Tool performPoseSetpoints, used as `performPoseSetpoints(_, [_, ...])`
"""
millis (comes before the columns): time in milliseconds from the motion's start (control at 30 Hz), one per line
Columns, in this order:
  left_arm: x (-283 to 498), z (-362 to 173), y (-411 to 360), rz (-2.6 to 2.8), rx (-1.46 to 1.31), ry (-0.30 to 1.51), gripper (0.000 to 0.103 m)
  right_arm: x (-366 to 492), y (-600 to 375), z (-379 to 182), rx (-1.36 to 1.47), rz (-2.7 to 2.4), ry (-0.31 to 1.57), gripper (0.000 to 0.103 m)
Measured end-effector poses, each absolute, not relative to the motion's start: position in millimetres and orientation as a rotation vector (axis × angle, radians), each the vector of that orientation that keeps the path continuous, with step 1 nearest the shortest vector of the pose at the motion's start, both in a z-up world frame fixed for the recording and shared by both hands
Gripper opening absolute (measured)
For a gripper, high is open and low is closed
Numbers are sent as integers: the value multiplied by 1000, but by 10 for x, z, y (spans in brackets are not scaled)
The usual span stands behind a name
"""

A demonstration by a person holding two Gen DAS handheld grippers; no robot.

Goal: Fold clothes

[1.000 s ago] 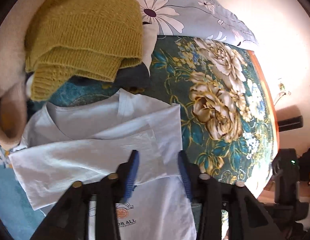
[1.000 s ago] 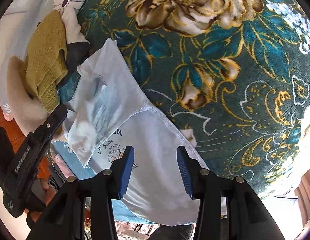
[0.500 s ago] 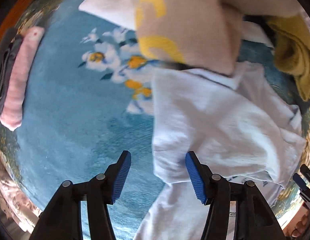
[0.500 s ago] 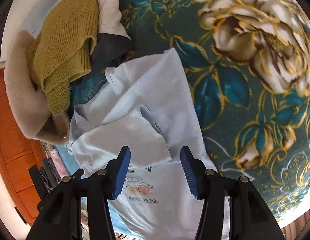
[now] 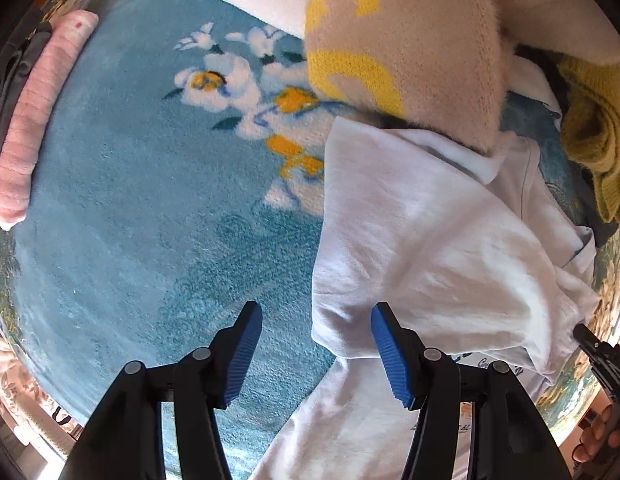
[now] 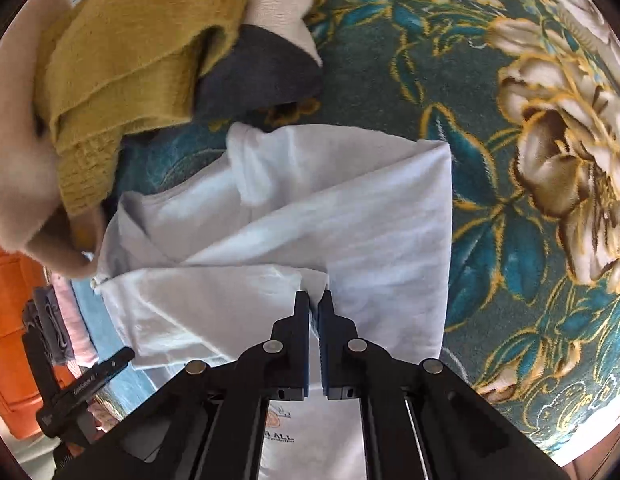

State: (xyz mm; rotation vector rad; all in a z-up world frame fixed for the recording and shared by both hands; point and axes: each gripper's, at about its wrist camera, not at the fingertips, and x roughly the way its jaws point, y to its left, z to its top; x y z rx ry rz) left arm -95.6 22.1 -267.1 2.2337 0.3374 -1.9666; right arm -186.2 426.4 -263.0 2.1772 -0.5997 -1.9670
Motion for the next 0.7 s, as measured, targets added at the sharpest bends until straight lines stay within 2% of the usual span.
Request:
performPoseSetpoints(200, [-896, -2571, 240, -2005, 2222, 504, 61, -1801, 4602, -2270, 2093, -2129, -596, 2])
performPoseSetpoints(267, [-868, -2550, 263, -2005, 2217, 505, 61, -1826, 4737, -2252, 2116, -2184, -574, 2])
performPoseSetpoints(500, [-729, -2553, 382, -1954, 2231, 476, 61, -1938, 5034, -2501, 2213, -2143, -745, 2])
performPoseSetpoints(700, [-562, -2515, 524, -1934, 2268, 452, 61, -1737, 5088, -2409, 2203, -2134, -809, 2])
